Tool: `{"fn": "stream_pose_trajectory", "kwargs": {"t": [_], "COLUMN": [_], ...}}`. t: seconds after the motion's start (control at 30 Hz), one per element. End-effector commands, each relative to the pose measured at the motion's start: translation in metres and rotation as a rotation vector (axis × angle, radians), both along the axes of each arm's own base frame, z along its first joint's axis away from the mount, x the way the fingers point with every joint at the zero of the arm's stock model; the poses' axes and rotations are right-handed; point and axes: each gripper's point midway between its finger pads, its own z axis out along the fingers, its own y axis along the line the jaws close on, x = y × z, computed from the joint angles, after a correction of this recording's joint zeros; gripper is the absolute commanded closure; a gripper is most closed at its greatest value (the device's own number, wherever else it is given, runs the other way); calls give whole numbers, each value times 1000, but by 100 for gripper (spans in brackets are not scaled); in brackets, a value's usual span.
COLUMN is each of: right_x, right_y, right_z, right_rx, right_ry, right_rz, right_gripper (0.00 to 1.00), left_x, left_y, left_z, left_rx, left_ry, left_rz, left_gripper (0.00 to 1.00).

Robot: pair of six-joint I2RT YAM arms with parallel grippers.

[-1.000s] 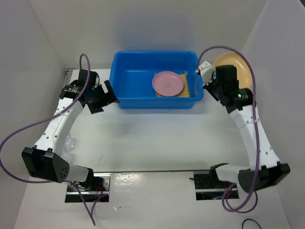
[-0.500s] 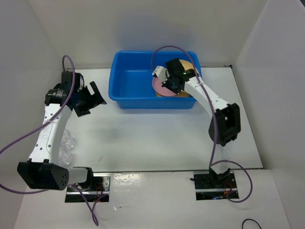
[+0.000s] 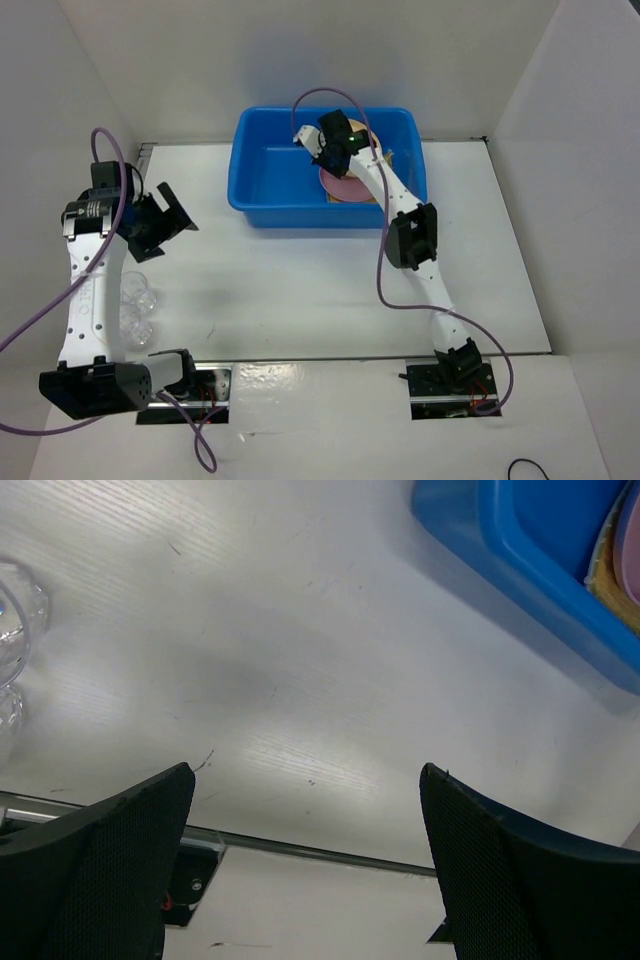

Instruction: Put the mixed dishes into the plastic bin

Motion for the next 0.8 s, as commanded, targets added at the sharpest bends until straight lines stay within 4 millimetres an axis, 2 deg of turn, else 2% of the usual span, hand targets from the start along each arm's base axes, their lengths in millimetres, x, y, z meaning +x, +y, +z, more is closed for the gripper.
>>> {"fn": "stream_pose_trajectory", "kwargs": {"t": [0.0, 0.03, 0.07, 0.17, 0.23, 0.3, 0.37, 0.47, 0.5, 0.53, 0.6, 0.63, 0.67, 0.73, 0.77], "right_x": [0, -13, -11, -17, -25, -21, -19, -19, -20, -20, -23, -24, -30, -42, -56], "right_y": [19, 12, 18, 21, 17, 16, 12, 12, 12, 12, 13, 13, 11, 12, 9], "right_z": [31, -21, -5, 1, -10, -4, 1, 19, 25, 31, 58, 71, 105, 149, 193], "right_rx": [39, -24, -19, -5, -28, -11, 2, 16, 20, 30, 67, 83, 128, 209, 286], "right_ry": [-25, 102, 53, 66, 112, 84, 80, 51, 43, 35, -2, -20, -66, -114, -167], "right_rz": [49, 48, 49, 82, 81, 46, 42, 42, 42, 35, 31, 25, 5, 1, -18], "right_gripper": [100, 100, 100, 96, 96, 91, 81, 26, 3, 1, 1, 1, 1, 1, 1], "left_x": [-7, -7, -8, -8, -8, -8, -9, -10, -10, -10, -6, -2, 1, 1, 0], "left_y": [3, 4, 4, 7, 9, 9, 11, 12, 14, 14, 10, 9, 8, 17, 23], "left_z": [17, 17, 20, 21, 21, 21, 23, 22, 22, 22, 25, 35, 42, 55, 68], "left_rx": [2, -12, -19, -37, -36, -36, -34, -26, -17, -17, -37, -39, -42, 11, 55], "left_ry": [-39, -42, -53, -58, -58, -58, -67, -65, -63, -63, -82, -118, -144, -181, -219], "left_rz": [-11, -4, -1, 13, 22, 22, 31, 37, 44, 44, 26, 17, 9, 40, 51], "left_gripper": [0, 0, 0, 0, 0, 0, 0, 0, 0, 0, 0, 0, 0, 0, 0]}}
